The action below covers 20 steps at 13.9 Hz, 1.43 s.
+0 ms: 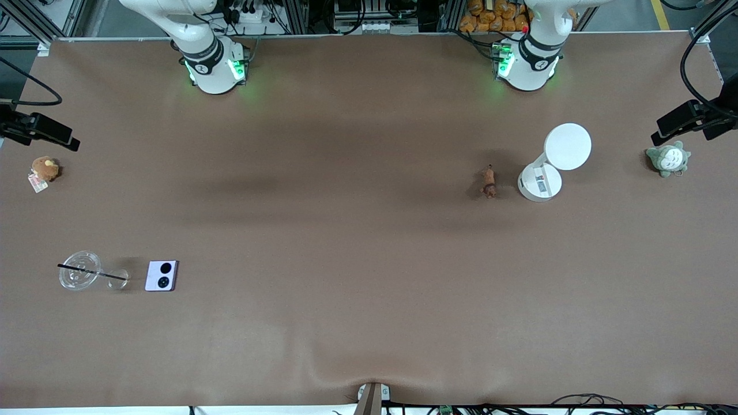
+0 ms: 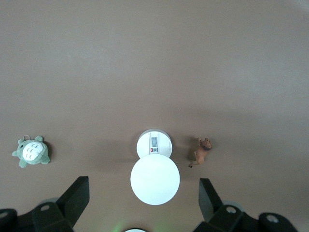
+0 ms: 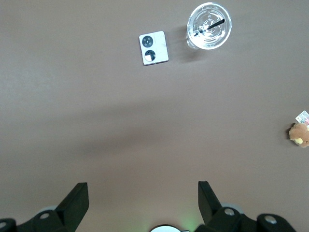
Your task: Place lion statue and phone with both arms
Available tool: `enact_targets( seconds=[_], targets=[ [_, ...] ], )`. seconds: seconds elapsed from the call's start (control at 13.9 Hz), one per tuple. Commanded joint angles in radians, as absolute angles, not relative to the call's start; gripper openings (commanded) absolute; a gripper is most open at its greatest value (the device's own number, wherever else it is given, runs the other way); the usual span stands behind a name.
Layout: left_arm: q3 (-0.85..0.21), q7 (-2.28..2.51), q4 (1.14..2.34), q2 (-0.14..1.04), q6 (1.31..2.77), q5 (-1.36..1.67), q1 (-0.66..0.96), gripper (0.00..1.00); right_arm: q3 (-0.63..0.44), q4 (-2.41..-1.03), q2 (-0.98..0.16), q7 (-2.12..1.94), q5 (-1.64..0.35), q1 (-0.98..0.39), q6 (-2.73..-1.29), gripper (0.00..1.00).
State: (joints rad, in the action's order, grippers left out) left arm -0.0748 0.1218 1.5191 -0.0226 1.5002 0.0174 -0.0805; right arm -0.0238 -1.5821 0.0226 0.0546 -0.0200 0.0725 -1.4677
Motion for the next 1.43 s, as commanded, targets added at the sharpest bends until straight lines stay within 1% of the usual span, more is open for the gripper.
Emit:
enact_targets(
  seconds=[0.0,0.22,0.36,0.93,1.36],
  targets=[
    [-0.081,0.110,1.516,-0.021,1.499,0.017,-0.091,1.00,-0.009,-1.588,0.040,0.066,-0.018,0.078,-1.473,1.00],
    [-0.083,0.110,1.516,-0.021,1.499,0.017,-0.091,1.00,-0.014,-1.551,0.034,0.031,-0.018,0.083,-1.479,1.00],
    [-0.084,0.110,1.516,-0.021,1.499,0.017,-0.084,1.00,-0.015,-1.560,0.034,0.000,-0.020,0.084,-1.503,1.00],
    [-0.081,0.098,1.516,-0.017,1.493,0.017,-0.092,1.00,-0.017,-1.572,0.032,-0.029,-0.020,0.087,-1.493,1.00],
    [0.014,0.107,1.514,-0.021,1.490,0.014,0.014,1.00,-0.020,-1.588,0.035,-0.044,-0.020,0.100,-1.480,1.00]
  ],
)
